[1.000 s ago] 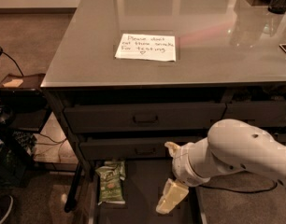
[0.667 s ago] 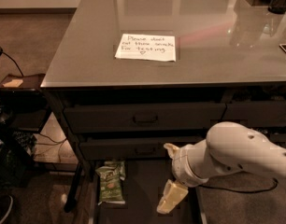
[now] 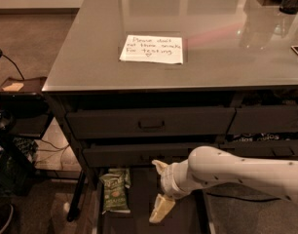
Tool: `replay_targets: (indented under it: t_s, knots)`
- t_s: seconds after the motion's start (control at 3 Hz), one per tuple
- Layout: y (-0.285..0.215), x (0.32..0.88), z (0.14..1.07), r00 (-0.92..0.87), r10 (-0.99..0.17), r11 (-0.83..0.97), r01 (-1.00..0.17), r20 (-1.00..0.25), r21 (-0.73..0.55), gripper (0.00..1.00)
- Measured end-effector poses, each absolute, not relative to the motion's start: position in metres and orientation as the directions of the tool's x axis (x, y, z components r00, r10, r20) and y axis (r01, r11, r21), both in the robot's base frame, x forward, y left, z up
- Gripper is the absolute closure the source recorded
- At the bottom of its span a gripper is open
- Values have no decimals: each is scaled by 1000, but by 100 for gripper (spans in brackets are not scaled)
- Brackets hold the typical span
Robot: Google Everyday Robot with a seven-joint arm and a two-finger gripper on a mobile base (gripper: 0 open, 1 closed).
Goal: Pick green jalapeno chip bag from bottom drawer and place on counter
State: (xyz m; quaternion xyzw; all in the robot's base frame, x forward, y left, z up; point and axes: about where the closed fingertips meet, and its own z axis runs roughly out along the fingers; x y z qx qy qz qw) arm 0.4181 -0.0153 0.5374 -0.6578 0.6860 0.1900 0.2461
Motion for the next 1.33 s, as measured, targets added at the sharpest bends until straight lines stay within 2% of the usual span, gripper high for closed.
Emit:
replay_targets:
  t_s: [0.33,0.67,1.33]
  knots:
    - [18,437,483,19,-795,55,-993,-606,-103,0]
    - [18,437,483,19,-796,54,-993,-606,-102,0]
    - [25,455,419,57,-789,26,-992,-611,-127,0]
